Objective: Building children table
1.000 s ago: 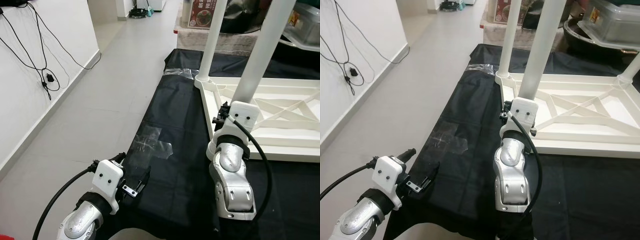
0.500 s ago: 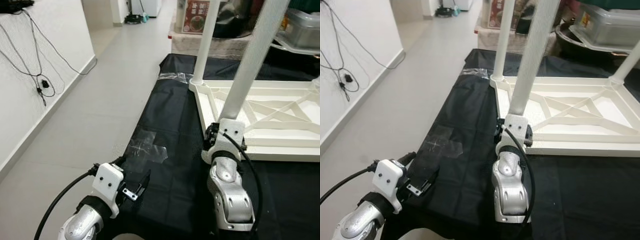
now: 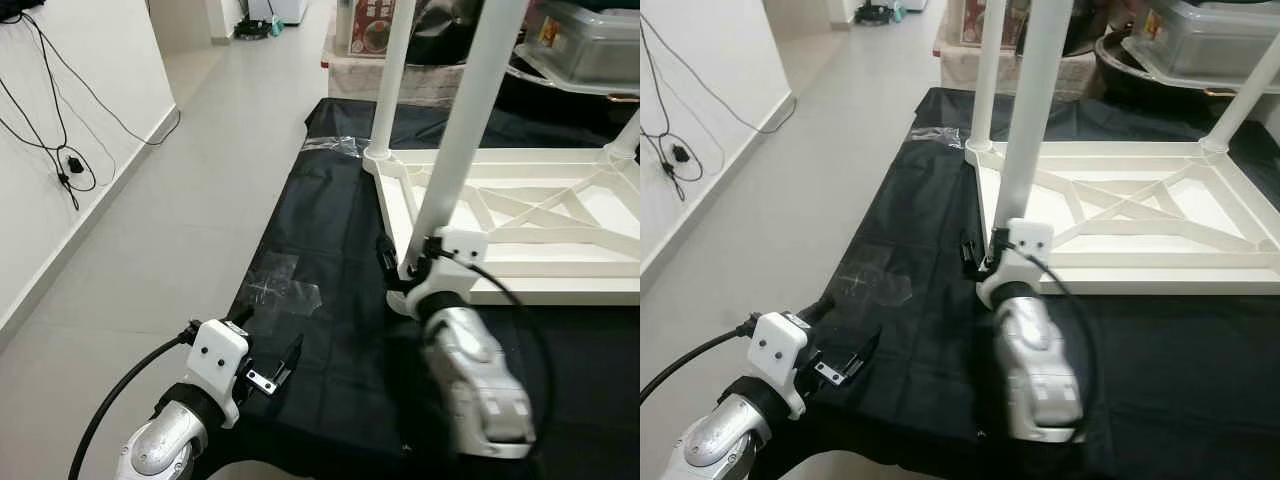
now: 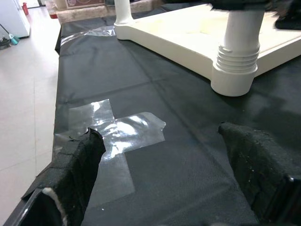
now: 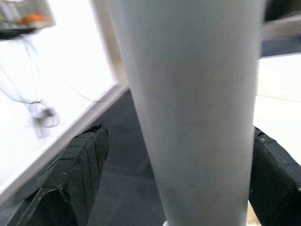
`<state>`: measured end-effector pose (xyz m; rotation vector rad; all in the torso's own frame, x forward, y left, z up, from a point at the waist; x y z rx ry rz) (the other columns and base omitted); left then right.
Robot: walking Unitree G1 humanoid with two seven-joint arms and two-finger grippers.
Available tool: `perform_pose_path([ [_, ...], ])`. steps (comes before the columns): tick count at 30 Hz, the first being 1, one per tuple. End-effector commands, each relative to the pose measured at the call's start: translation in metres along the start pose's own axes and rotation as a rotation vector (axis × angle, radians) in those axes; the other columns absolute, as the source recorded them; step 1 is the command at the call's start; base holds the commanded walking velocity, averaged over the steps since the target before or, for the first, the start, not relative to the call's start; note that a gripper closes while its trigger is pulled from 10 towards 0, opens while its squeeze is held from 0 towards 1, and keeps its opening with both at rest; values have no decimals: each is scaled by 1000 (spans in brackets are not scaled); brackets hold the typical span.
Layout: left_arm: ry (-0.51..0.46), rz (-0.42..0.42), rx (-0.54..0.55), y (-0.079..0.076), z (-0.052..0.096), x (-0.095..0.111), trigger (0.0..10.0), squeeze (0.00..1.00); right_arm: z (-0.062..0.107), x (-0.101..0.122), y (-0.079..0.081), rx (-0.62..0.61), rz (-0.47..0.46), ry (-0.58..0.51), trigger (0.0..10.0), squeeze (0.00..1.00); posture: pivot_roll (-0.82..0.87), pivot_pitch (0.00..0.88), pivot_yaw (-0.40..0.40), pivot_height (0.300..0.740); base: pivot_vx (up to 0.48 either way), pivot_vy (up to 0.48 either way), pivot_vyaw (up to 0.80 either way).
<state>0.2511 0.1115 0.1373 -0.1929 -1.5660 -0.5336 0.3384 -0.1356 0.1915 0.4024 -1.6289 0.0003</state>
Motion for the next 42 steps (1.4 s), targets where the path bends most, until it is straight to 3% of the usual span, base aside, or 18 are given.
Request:
perform_pose_path([
  [1,5,-3,-7,0,0,-2,10000,0,-2,-5,15,122,-40,27,10000,0,129,130,-1,740,0,0,0],
  [3,-1,7,-20,-2,0,-1,10000,0,-4,-2,12,239,-4,55,10000,0,133,130,-1,740,0,0,0],
  [5,-1,7,-20,-2,0,-1,10000,0,-4,-2,12,239,-4,55,10000,0,133,130,-1,740,0,0,0],
  [10,-9,15,-36,-4,0,2,10000,0,-16,0,3,504,11,159,10000,0,153,127,-3,740,0,0,0],
  [13,-9,13,-35,-4,0,2,10000,0,-20,2,3,580,18,189,10000,0,161,127,-4,740,0,0,0],
  [15,-12,9,-37,-4,2,4,10000,0,-25,8,12,765,-1,243,10000,0,185,129,-6,740,0,0,0],
  [17,-12,9,-37,-4,2,4,10000,0,-25,8,12,765,-1,243,10000,0,185,129,-6,740,0,0,0],
  [19,-17,17,-50,-5,4,7,10000,0,-26,12,20,891,4,276,10000,0,192,131,-9,740,0,0,0],
  [21,-17,17,-50,-5,4,7,10000,0,-26,12,20,891,4,276,10000,0,192,131,-9,740,0,0,0],
  [23,-26,45,-89,-10,5,10,10000,0,-27,15,27,959,12,285,10000,0,197,133,-9,740,0,0,0],
  [24,-38,98,-195,-27,9,15,10000,0,-28,26,44,1113,13,272,10000,0,202,134,-6,740,0,0,0],
  [26,-38,98,-195,-27,9,15,10000,0,-28,26,44,1113,13,272,10000,0,202,134,-6,740,0,0,0],
  [28,-40,129,-265,-40,12,16,10000,0,-27,37,57,1234,-5,240,10000,0,204,136,-5,740,0,0,0],
  [37,-34,139,-290,-44,14,16,10000,0,-22,44,71,1385,-17,221,10000,0,207,136,-7,740,0,0,0],
  [38,-33,142,-294,-44,14,16,10000,0,-20,41,74,1402,-9,227,8706,0,208,134,-6,740,0,0,0],
  [39,-33,142,-294,-44,14,16,10000,0,-20,41,74,1402,-9,227,8706,0,208,134,-6,740,0,0,0],
  [40,-31,144,-300,-44,14,16,10000,0,-19,38,77,1414,0,238,0,0,206,134,-5,740,0,0,0],
  [42,-31,147,-302,-44,14,16,10000,0,-18,34,79,1415,6,246,0,0,206,130,-6,740,0,0,0],
])
Point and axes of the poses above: a point about 5 cm out from each wrist's last joint towards the gripper, its own z axis pointing back from the gripper into the wrist, its own x axis along the axis of the wrist's last joint, y = z × x, the point moved 4 cm from there along -z, pointing out of the wrist towards the gripper, and after that the axes turned 7 degrees about -z, right-handed, at the moved point
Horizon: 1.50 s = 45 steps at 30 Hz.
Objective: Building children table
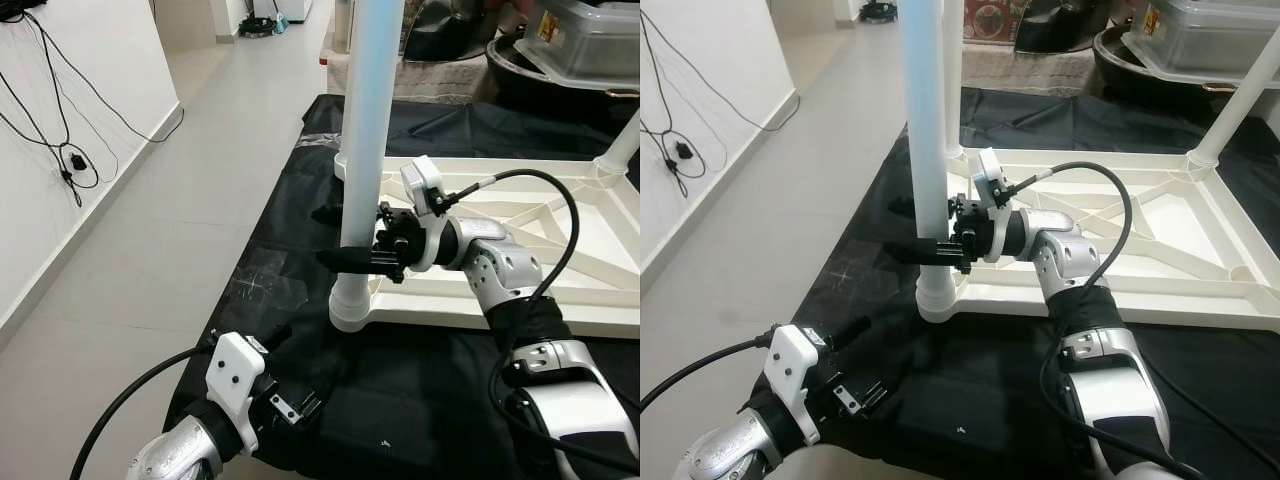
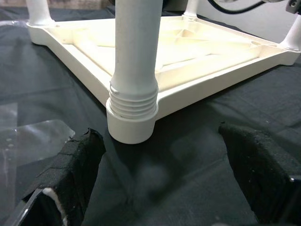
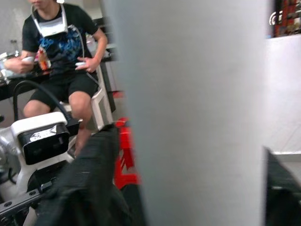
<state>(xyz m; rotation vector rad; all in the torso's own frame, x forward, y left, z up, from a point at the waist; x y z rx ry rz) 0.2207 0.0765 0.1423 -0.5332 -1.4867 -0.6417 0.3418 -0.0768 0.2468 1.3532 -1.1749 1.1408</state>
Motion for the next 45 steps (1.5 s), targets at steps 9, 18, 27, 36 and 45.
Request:
perform_pose_path([
  [9,1,3,-5,0,2,1,10000,0,-11,-13,8,26,17,-7,0,0,201,121,-6,740,0,0,0],
  [18,5,-19,32,10,0,-1,10000,0,11,-26,-9,-451,29,-116,0,0,162,106,4,740,0,0,0],
  [27,3,-28,21,12,-6,-3,10000,0,80,-47,-24,-1477,111,-190,0,0,137,101,15,740,0,0,0],
  [36,2,-32,27,14,-8,-3,10000,0,86,-59,-5,-1953,-53,-299,0,0,144,94,8,740,0,0,0],
  [45,4,-37,31,14,-9,-4,10000,0,49,-70,-10,-1868,-142,-291,10000,0,145,97,10,740,0,0,0],
])
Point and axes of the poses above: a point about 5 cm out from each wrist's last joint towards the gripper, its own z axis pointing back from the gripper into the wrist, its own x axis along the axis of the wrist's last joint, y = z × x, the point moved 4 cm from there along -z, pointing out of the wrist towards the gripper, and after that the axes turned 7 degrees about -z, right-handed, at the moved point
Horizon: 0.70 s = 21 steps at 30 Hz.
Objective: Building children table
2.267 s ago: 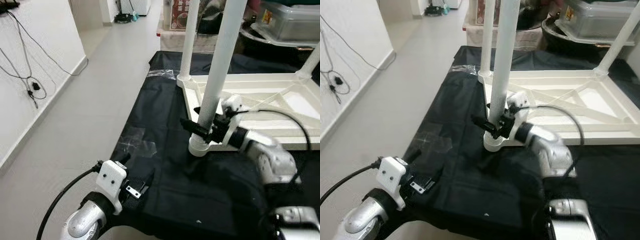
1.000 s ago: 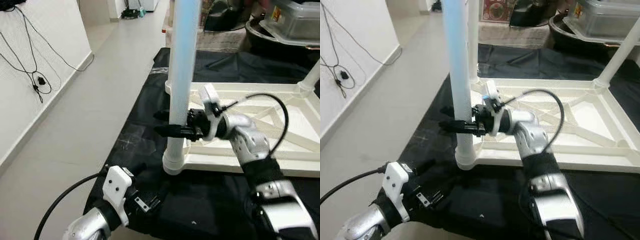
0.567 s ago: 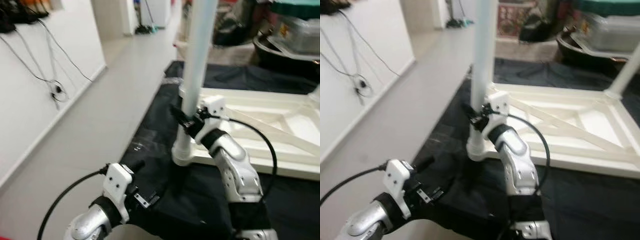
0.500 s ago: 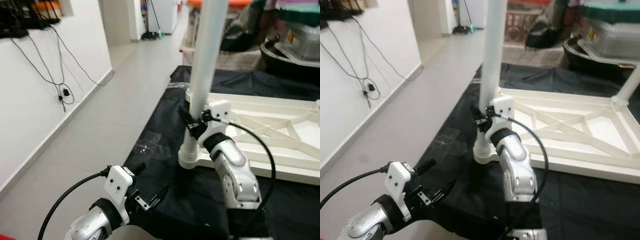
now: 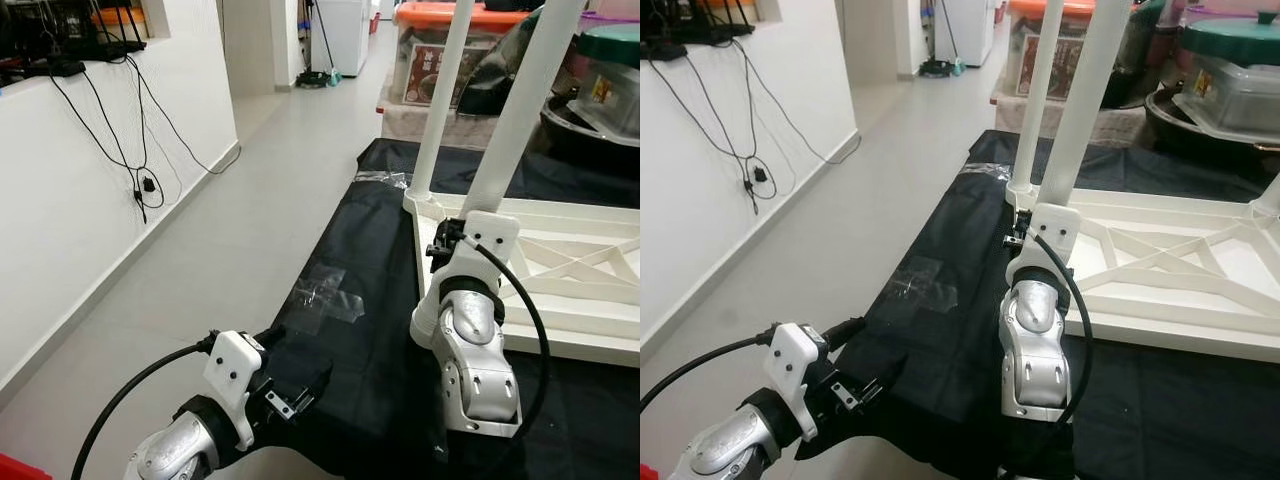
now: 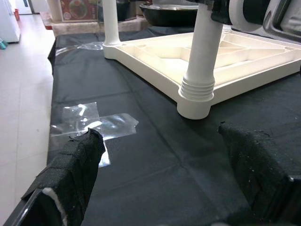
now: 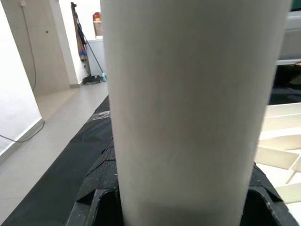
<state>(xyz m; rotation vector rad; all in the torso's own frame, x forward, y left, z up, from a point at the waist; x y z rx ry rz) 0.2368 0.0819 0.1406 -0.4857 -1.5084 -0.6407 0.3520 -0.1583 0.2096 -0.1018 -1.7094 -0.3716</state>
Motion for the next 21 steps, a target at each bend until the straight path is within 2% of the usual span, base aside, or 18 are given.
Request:
perform_pose_path([
  [1,7,-6,-1,0,-1,-2,10000,0,21,-40,34,50,-150,178,10000,1000,141,98,9,740,0,0,0],
  [4,6,-7,-2,0,-2,-2,10000,0,21,-37,36,94,-161,163,10000,1000,138,98,10,740,0,0,0],
  [5,5,-6,-1,0,-2,-3,10000,0,16,-37,30,108,-120,156,10000,204,135,97,9,740,0,0,0],
  [6,5,-6,-1,0,-3,-3,10000,0,12,-36,25,110,-87,153,10000,204,135,97,9,740,0,0,0],
  [7,4,-6,0,0,-3,-3,10000,0,7,-36,19,117,-66,151,10000,0,135,97,9,740,0,0,0],
  [8,4,-6,1,0,-3,-3,10000,0,1,-36,19,190,-127,166,10000,0,131,98,7,740,0,0,0],
  [9,4,-6,1,0,-3,-3,10000,0,1,-36,19,190,-127,166,10000,0,131,98,7,740,0,0,0],
  [11,4,-6,2,0,-4,-3,10000,0,-10,-26,16,333,-245,150,10000,0,133,96,7,740,0,0,0],
  [12,4,-6,2,0,-4,-3,10000,0,-10,-26,16,333,-245,150,10000,0,133,96,7,740,0,0,0],
  [13,4,-7,3,0,-4,-4,10000,0,-12,-23,17,418,-281,158,10000,0,131,96,6,740,0,0,0],
  [14,4,-8,4,1,-4,-4,10000,0,-14,-19,19,535,-259,165,10000,0,131,94,7,740,0,0,0],
  [15,4,-8,4,1,-4,-4,10000,0,-14,-19,19,535,-259,165,10000,0,131,94,7,740,0,0,0],
  [16,3,-8,5,1,-5,-4,10000,0,-15,-18,19,611,-240,176,10000,0,131,94,7,740,0,0,0],
  [17,2,-8,5,1,-5,-4,10000,0,-13,-16,21,735,-226,204,10000,0,131,92,5,740,0,0,0],
  [19,2,-8,5,1,-5,-4,10000,0,-13,-16,21,735,-226,204,10000,0,131,92,5,740,0,0,0],
  [20,1,-9,5,1,-6,-4,10000,0,-11,-14,21,860,-199,233,10000,0,133,92,4,740,0,0,0],
  [21,1,-9,5,1,-6,-4,10000,0,-11,-14,21,860,-199,233,10000,0,133,92,4,740,0,0,0],
])
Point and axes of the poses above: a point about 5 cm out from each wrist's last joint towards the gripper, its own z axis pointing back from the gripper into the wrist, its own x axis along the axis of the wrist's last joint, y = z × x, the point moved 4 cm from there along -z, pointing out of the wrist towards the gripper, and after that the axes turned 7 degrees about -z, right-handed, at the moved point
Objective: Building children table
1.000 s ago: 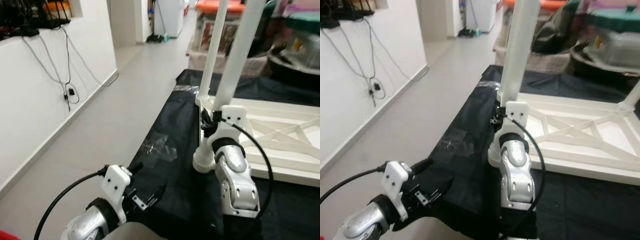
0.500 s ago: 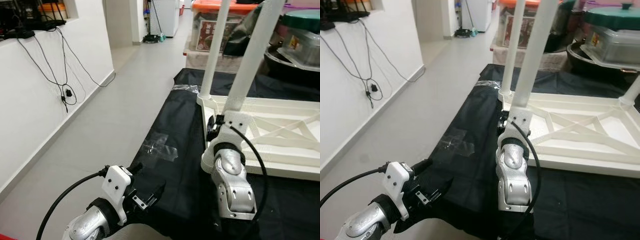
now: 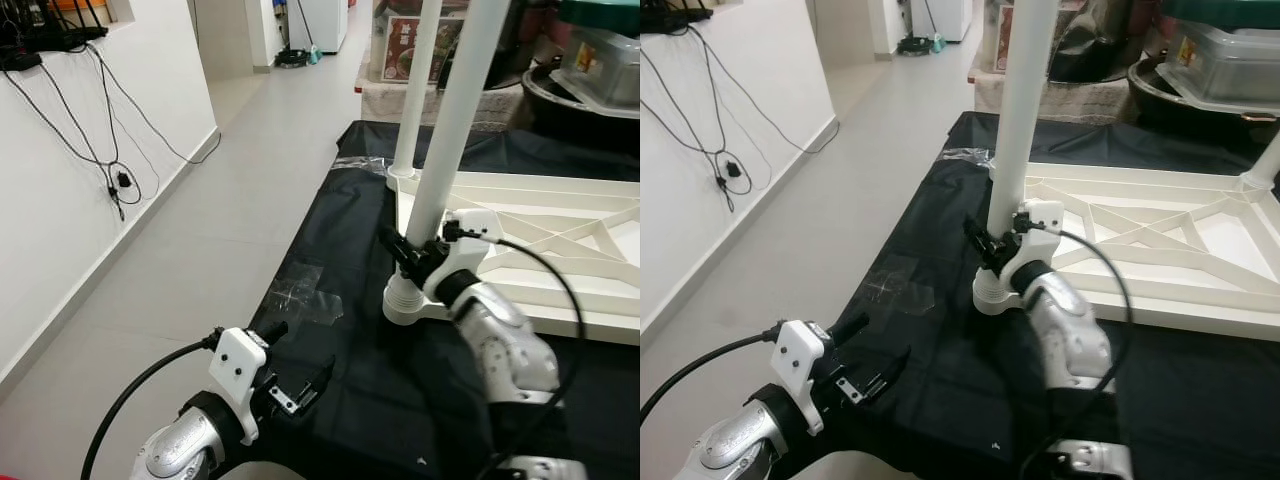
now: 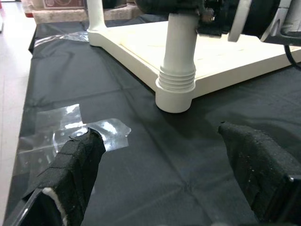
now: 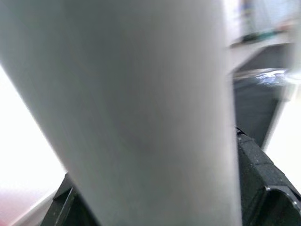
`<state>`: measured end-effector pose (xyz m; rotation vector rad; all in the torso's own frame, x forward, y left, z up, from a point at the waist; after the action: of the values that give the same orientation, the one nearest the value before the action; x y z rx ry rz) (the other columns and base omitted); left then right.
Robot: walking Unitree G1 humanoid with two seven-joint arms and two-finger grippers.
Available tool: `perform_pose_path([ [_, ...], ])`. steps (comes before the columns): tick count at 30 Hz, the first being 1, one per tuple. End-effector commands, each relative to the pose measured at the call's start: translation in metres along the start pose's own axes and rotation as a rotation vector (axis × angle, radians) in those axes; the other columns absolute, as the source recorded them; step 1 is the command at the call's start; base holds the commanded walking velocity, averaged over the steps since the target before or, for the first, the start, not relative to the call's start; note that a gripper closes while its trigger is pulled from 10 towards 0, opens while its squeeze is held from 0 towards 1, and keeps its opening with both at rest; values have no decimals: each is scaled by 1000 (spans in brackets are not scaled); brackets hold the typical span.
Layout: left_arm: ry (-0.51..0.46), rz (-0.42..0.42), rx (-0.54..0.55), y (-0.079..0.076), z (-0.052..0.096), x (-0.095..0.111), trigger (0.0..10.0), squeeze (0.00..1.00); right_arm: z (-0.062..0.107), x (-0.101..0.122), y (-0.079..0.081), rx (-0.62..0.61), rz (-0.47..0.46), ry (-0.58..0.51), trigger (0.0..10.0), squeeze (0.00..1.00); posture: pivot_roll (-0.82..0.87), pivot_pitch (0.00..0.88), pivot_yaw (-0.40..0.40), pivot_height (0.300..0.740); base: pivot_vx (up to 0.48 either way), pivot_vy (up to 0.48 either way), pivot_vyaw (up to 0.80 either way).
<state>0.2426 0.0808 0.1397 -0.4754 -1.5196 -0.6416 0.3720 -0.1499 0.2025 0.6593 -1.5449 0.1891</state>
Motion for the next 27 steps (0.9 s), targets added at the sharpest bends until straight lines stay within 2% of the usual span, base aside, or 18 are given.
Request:
perform_pose_path([
  [1,6,-1,-2,-1,-1,-3,10000,0,-3,0,13,191,-11,58,10000,0,138,88,3,740,0,0,0],
  [2,6,-1,-2,-1,-1,-3,10000,0,-3,0,13,191,-11,58,10000,0,138,88,3,740,0,0,0],
  [3,4,-2,-1,-1,-1,-2,10000,0,-2,3,23,366,12,111,10000,0,145,87,-2,740,0,0,0],
  [4,4,-2,-1,-1,-1,-2,10000,0,-2,3,23,366,12,111,10000,0,145,87,-2,740,0,0,0],
  [5,3,-3,-1,-1,-1,-2,10000,0,-1,5,30,489,28,153,10000,0,149,85,-4,740,0,0,0],
  [6,3,-3,-1,-1,-1,-2,10000,0,-1,5,30,489,28,153,10000,0,149,85,-4,740,0,0,0],
  [7,2,-4,1,-1,-1,-2,10000,0,-2,5,38,588,29,178,10000,0,157,84,-7,740,0,0,0],
  [8,2,-4,1,-1,-1,-2,10000,0,-2,5,38,588,29,178,10000,0,157,84,-7,740,0,0,0],
  [10,-2,-3,3,-2,-1,0,10000,0,-8,6,52,726,21,196,10000,0,170,80,-12,740,0,0,0],
  [11,-2,-3,3,-2,-1,0,10000,0,-8,6,52,726,21,196,10000,0,170,80,-12,740,0,0,0],
  [12,-5,0,3,-4,0,0,10000,0,-10,7,63,819,7,206,10000,0,173,79,-15,740,0,0,0],
  [15,-6,2,1,-4,0,0,10000,0,-10,3,69,881,14,238,10000,0,174,78,-15,740,0,0,0],
  [16,-7,2,0,-5,0,0,10000,0,-9,-1,72,918,28,267,980,0,176,73,-18,740,0,0,0],
  [18,-7,2,-1,-5,0,0,10000,0,-8,-4,73,943,37,288,980,0,176,73,-18,740,0,0,0],
  [19,-7,1,-1,-5,0,0,10000,0,-9,-7,75,948,52,294,0,0,175,71,-17,740,0,0,0],
  [26,-7,-1,-5,-5,-1,-1,10000,0,-10,-14,72,920,106,266,0,0,171,66,-13,740,0,0,0],
  [27,-7,-1,-6,-5,-1,-1,10000,0,-13,-14,68,851,111,235,0,0,169,62,-15,740,0,0,0],
])
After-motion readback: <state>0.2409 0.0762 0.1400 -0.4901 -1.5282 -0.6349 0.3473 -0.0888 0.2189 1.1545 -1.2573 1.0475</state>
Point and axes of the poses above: a point about 5 cm out from each wrist's last joint towards the gripper, its own z axis pointing back from the gripper into the wrist, its own x axis along the axis of the wrist's last joint, y = z × x, the point moved 4 cm from there along -z, pointing out of the wrist towards the gripper, and after that the axes turned 7 degrees about -z, right-handed, at the moved point
